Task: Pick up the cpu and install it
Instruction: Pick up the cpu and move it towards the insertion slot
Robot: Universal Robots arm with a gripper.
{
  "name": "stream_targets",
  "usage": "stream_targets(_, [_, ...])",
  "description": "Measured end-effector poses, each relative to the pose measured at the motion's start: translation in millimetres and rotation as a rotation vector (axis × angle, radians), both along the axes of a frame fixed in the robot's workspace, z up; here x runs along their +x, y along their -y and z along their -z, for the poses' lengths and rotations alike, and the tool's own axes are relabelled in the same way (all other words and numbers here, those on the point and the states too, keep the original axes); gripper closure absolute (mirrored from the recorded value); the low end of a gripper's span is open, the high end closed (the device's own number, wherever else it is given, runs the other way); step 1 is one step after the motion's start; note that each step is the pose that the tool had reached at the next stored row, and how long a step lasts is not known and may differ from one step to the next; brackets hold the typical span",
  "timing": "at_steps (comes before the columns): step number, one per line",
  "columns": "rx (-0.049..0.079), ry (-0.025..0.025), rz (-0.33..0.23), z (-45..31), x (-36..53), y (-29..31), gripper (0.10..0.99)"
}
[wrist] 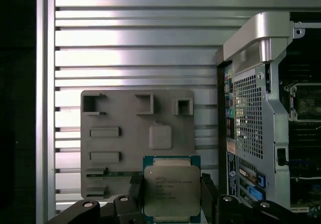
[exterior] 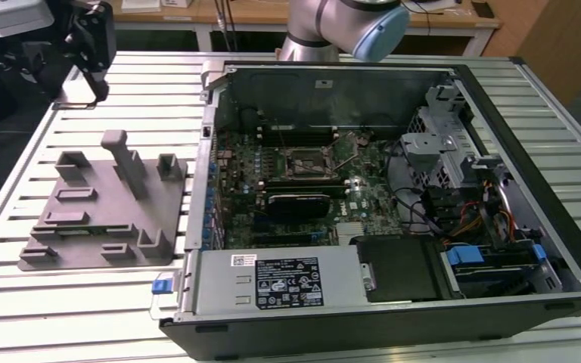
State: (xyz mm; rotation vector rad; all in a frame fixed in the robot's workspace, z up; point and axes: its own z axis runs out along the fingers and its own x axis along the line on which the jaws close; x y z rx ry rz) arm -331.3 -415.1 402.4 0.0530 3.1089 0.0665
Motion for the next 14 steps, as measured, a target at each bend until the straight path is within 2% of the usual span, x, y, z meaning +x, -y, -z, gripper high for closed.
stream_targets(14, [0.000,0.0000,0.000,0.0,28.7,0.0,0.545])
